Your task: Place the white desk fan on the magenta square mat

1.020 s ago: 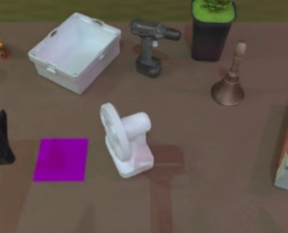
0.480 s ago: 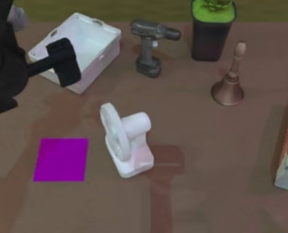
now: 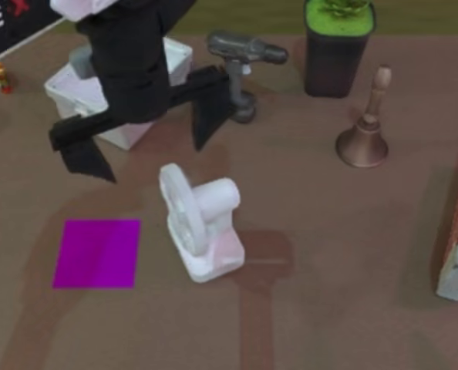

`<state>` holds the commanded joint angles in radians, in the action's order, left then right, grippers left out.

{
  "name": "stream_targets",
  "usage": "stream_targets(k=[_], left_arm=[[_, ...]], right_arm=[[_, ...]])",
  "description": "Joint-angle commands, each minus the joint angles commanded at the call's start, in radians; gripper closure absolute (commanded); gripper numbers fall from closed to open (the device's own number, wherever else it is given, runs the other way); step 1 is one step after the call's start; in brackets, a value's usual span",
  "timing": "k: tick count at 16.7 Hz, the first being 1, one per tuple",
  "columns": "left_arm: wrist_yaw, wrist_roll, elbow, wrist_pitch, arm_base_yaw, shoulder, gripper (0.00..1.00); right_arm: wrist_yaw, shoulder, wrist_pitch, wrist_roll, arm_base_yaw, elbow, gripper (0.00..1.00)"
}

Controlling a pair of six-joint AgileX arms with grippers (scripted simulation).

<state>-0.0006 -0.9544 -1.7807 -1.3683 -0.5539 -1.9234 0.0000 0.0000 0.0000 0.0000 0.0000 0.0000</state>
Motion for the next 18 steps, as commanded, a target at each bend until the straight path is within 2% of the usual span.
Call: stream_targets(k=[4,10,18], left_arm=[[0.001,-0.057,-0.106,-0.072,-0.033,-0.094,0.0],[0.001,-0.057,-0.102,-0.067,-0.029,-0.093,0.0],[0.001,-0.056,0.089,0.122,-0.031,-0.093,0.0]], right_arm=[[0.0,0.0,0.0,0.0,0.0,0.0,0.0],[0.0,0.0,0.0,0.0,0.0,0.0,0.0],[0.0,0.0,0.0,0.0,0.0,0.0,0.0]])
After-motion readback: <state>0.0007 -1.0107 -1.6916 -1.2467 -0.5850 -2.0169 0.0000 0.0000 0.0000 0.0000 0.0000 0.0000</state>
